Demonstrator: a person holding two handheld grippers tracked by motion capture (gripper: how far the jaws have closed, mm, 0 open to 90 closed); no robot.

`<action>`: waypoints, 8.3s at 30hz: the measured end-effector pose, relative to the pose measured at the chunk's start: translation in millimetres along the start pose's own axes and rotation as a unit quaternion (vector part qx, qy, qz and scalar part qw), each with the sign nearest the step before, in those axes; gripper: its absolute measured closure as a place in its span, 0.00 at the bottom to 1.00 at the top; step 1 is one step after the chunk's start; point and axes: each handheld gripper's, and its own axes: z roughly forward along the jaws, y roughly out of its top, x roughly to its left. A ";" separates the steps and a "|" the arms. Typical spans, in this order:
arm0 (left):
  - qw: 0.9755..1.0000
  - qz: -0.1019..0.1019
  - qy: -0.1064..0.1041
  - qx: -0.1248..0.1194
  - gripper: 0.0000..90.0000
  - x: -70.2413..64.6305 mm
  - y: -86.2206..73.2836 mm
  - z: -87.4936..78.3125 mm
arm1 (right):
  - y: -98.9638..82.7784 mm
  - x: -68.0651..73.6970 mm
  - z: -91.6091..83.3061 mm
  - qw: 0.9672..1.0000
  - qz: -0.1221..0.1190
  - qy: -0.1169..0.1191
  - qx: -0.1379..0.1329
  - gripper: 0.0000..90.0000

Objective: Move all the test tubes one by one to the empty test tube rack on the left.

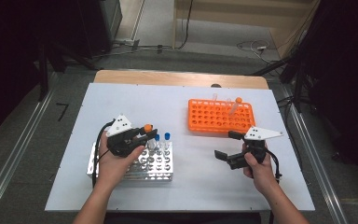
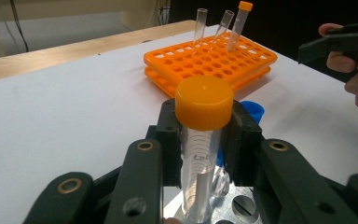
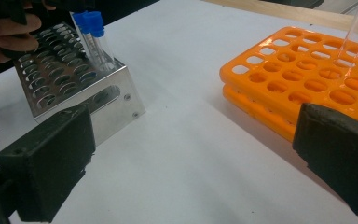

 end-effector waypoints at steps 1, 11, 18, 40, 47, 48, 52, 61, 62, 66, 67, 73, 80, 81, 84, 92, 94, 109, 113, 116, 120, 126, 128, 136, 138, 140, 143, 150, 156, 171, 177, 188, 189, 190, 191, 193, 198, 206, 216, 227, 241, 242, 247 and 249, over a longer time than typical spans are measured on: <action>1.000 0.005 0.001 0.002 0.78 -0.3 0.1 -0.5 | 0.1 0.0 0.4 1.000 0.000 0.000 0.000 0.00; 1.000 0.012 -0.008 0.011 0.72 -2.2 1.0 -0.1 | 0.2 -0.3 2.0 1.000 -0.001 0.000 0.003 0.00; 1.000 -0.003 -0.021 -0.005 0.56 -3.4 5.5 -4.7 | 0.3 -1.6 0.3 1.000 0.001 -0.004 -0.001 0.00; 0.996 -0.027 -0.076 -0.025 0.00 0.2 4.9 -14.2 | 16.9 -44.1 -7.5 0.991 0.054 -0.115 -0.034 0.15; 0.997 -0.021 -0.075 -0.018 0.00 2.0 4.5 -15.1 | 25.9 -69.3 5.6 0.979 0.077 -0.188 -0.013 0.34; 0.997 -0.020 -0.075 -0.017 0.00 1.9 4.4 -15.0 | 26.4 -73.1 8.4 0.978 0.084 -0.193 -0.012 0.37; 0.997 -0.015 -0.075 -0.012 0.00 1.3 3.8 -14.5 | 24.6 -88.4 19.7 0.973 0.111 -0.203 -0.005 0.50; 0.997 -0.016 -0.071 -0.012 0.00 2.2 4.3 -14.5 | 21.7 -106.4 41.1 0.966 0.148 -0.213 0.002 0.64; 0.997 -0.017 -0.071 -0.013 0.00 2.2 4.3 -14.6 | 22.2 -106.9 43.7 0.965 0.148 -0.218 0.003 0.66; 0.997 -0.017 -0.070 -0.014 0.00 2.5 4.2 -15.2 | 21.6 -106.1 51.9 0.958 0.150 -0.244 0.002 0.72; 0.997 -0.018 -0.070 -0.014 0.00 2.6 4.2 -15.4 | 20.9 -105.5 53.8 0.957 0.150 -0.248 0.005 0.75; 0.997 -0.017 -0.069 -0.012 0.00 2.1 4.5 -14.7 | 20.7 -104.5 55.2 0.956 0.138 -0.257 0.002 0.81; 0.998 -0.001 -0.063 -0.016 0.00 -3.2 7.5 -14.9 | 29.5 -100.0 36.1 0.959 0.129 -0.250 -0.035 0.81; 0.998 0.001 -0.063 -0.016 0.00 -4.2 8.1 -14.7 | 31.0 -99.0 32.1 0.959 0.128 -0.248 -0.041 0.81; 0.998 0.002 -0.065 -0.019 0.00 -6.7 9.3 -14.1 | 34.6 -94.5 21.2 0.962 0.123 -0.239 -0.049 0.81; 0.997 0.007 -0.075 -0.015 0.00 -11.6 11.7 -12.4 | 41.3 -72.7 -1.8 0.972 0.107 -0.201 -0.057 0.81; 0.997 0.007 -0.079 -0.018 0.00 -12.6 12.6 -12.4 | 41.6 -65.4 -5.0 0.976 0.100 -0.188 -0.055 0.81; 0.994 0.027 -0.100 -0.013 0.00 -33.0 21.1 -6.8 | 24.3 -7.0 -15.9 0.992 0.038 -0.116 -0.023 0.81; 0.994 0.030 -0.105 -0.006 0.00 -39.9 23.0 -3.7 | 18.4 11.8 -16.0 0.995 0.020 -0.099 -0.013 0.81; 0.993 0.036 -0.110 -0.002 0.00 -45.8 24.8 -1.2 | 17.3 25.9 -14.7 0.996 0.006 -0.088 -0.008 0.81; 0.992 0.042 -0.115 0.002 0.00 -53.9 26.5 2.5 | 18.4 42.2 -9.6 0.998 -0.011 -0.054 -0.006 0.81; 0.991 0.040 -0.124 0.006 0.00 -64.5 28.2 7.3 | 17.5 62.8 -0.7 0.999 -0.040 -0.022 0.014 0.81; 0.991 0.043 -0.130 0.010 0.00 -67.8 28.0 9.5 | 16.8 68.4 2.2 0.998 -0.052 -0.011 0.023 0.81; 0.989 0.052 -0.131 0.042 0.15 -86.4 27.5 21.6 | 15.0 80.4 14.4 0.996 -0.068 0.017 0.047 0.81; 0.987 0.054 -0.143 0.047 0.20 -89.9 26.8 24.2 | 14.7 83.8 17.1 0.996 -0.076 0.020 0.050 0.81; 0.986 0.053 -0.153 0.048 0.27 -92.1 26.4 26.3 | 14.6 86.6 19.1 0.995 -0.082 0.025 0.055 0.81; 0.983 0.047 -0.171 0.047 0.39 -94.4 25.9 29.4 | 14.3 91.0 23.4 0.994 -0.082 0.037 0.061 0.81; 0.980 0.058 -0.181 0.058 0.62 -102.9 22.7 35.8 | 13.9 99.7 30.8 0.991 -0.096 0.052 0.079 0.81; 0.979 0.068 -0.182 0.065 0.79 -102.9 21.9 35.6 | 13.9 100.6 31.6 0.991 -0.091 0.056 0.083 0.81; 0.985 0.072 -0.151 0.045 0.83 -96.8 26.3 25.4 | 14.6 95.1 23.4 0.991 -0.094 0.069 0.059 0.57; 0.988 0.062 -0.136 0.028 0.83 -81.8 32.4 11.8 | 17.6 79.7 11.7 0.996 -0.070 0.051 0.032 0.28; 0.993 0.055 -0.104 0.007 0.83 -58.8 41.4 -10.6 | 18.5 36.5 -16.2 0.999 -0.032 0.025 -0.006 0.00; 0.993 0.054 -0.102 0.006 0.83 -56.3 41.9 -12.7 | 17.5 31.7 -18.5 0.999 -0.029 0.023 -0.009 0.00; 0.994 0.051 -0.099 0.004 0.83 -53.8 42.2 -14.9 | 16.7 27.3 -20.3 0.999 -0.025 0.020 -0.010 0.00; 0.994 0.048 -0.094 0.000 0.83 -51.1 42.4 -17.0 | 15.8 22.9 -22.3 1.000 -0.020 0.018 -0.011 0.00; 0.995 0.045 -0.088 -0.004 0.83 -45.1 43.3 -21.8 | 13.6 14.5 -27.0 1.000 -0.013 0.005 -0.012 0.00; 0.997 0.038 -0.065 -0.014 0.83 -32.4 44.8 -33.3 | 6.5 -4.4 -37.1 1.000 -0.006 -0.023 -0.013 0.00; 0.999 0.021 -0.039 -0.024 0.83 -10.1 40.4 -45.3 | -0.7 -24.0 -47.0 0.999 0.002 -0.050 -0.018 0.00; 0.999 0.007 -0.015 -0.041 0.83 7.0 37.5 -58.3 | -7.3 -37.5 -56.4 0.997 0.014 -0.067 -0.024 0.00; 0.999 -0.016 -0.003 -0.029 0.83 23.2 23.9 -53.1 | -10.4 -43.4 -53.9 0.997 0.025 -0.067 -0.022 0.00; 1.000 0.000 -0.006 0.018 0.83 18.7 8.6 -29.0 | -13.0 -44.6 -54.7 0.997 0.024 -0.073 -0.020 0.00; 1.000 0.002 -0.006 0.022 0.83 18.4 7.3 -27.7 | -13.1 -44.8 -54.7 0.997 0.024 -0.073 -0.020 0.00; 0.999 0.009 -0.011 0.038 0.83 18.4 0.8 -21.6 | -13.8 -45.1 -53.8 0.997 0.023 -0.075 -0.018 0.00; 0.999 0.010 -0.012 0.043 0.83 18.7 -0.6 -20.3 | -14.0 -45.1 -53.4 0.997 0.023 -0.075 -0.018 0.00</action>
